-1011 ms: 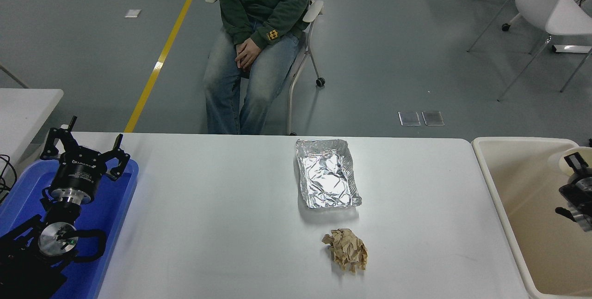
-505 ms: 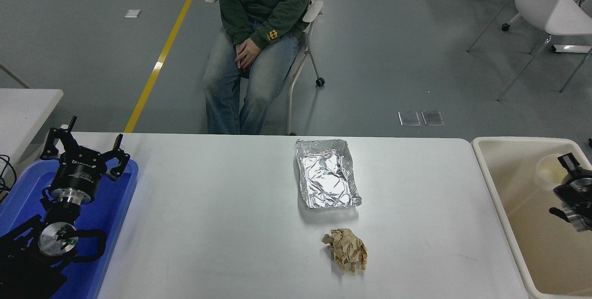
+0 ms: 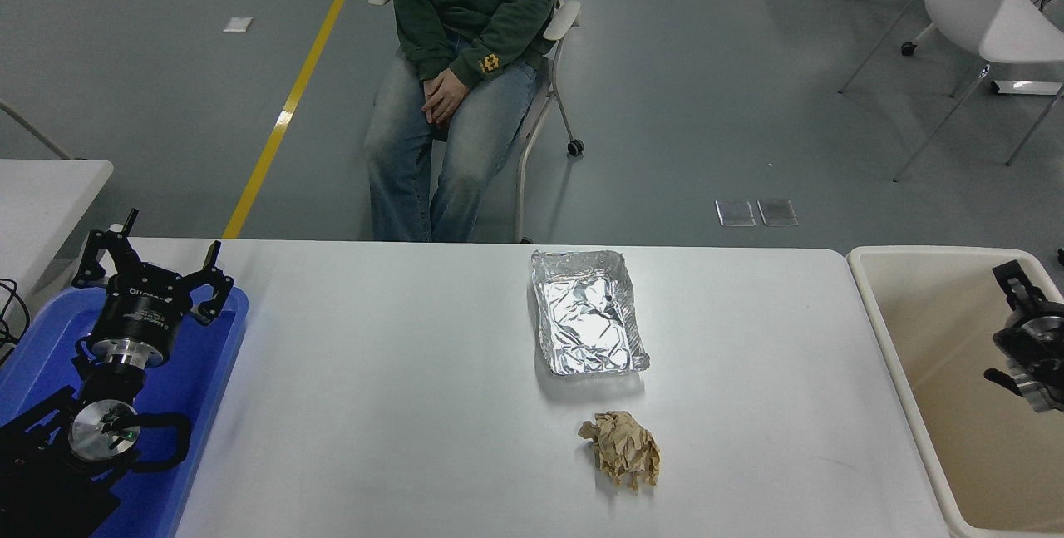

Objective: Clean the table surface

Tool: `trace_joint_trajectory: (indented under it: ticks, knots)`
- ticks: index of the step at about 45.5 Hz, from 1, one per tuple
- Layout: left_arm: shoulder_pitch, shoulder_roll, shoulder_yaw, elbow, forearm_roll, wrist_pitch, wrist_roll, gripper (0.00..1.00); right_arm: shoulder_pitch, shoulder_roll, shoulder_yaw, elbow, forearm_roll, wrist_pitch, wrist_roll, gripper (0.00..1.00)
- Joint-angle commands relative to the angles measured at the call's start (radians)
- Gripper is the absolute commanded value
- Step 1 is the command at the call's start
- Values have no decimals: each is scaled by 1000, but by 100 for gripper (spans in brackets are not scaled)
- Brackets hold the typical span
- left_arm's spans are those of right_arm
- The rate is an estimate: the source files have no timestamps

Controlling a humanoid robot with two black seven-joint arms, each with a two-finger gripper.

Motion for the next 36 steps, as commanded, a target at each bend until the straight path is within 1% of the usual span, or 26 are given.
trace_joint_trajectory:
  ticks: [1, 15, 28, 32, 36]
  knots:
    - [0, 0, 0, 0, 0, 0, 0, 100, 5, -2, 0, 2, 0, 1, 1, 100]
    - [0, 0, 0, 0, 0, 0, 0, 100, 13, -2, 0, 3, 0, 5, 1, 100]
    - [0, 0, 0, 0, 0, 0, 0, 100, 48, -24, 11, 46, 2, 5, 1, 100]
    - [0, 0, 0, 0, 0, 0, 0, 100, 65, -42, 40, 87, 2, 5, 1, 100]
    - [0, 0, 0, 0, 0, 0, 0, 100, 86, -100, 81, 179, 2, 5, 1, 100]
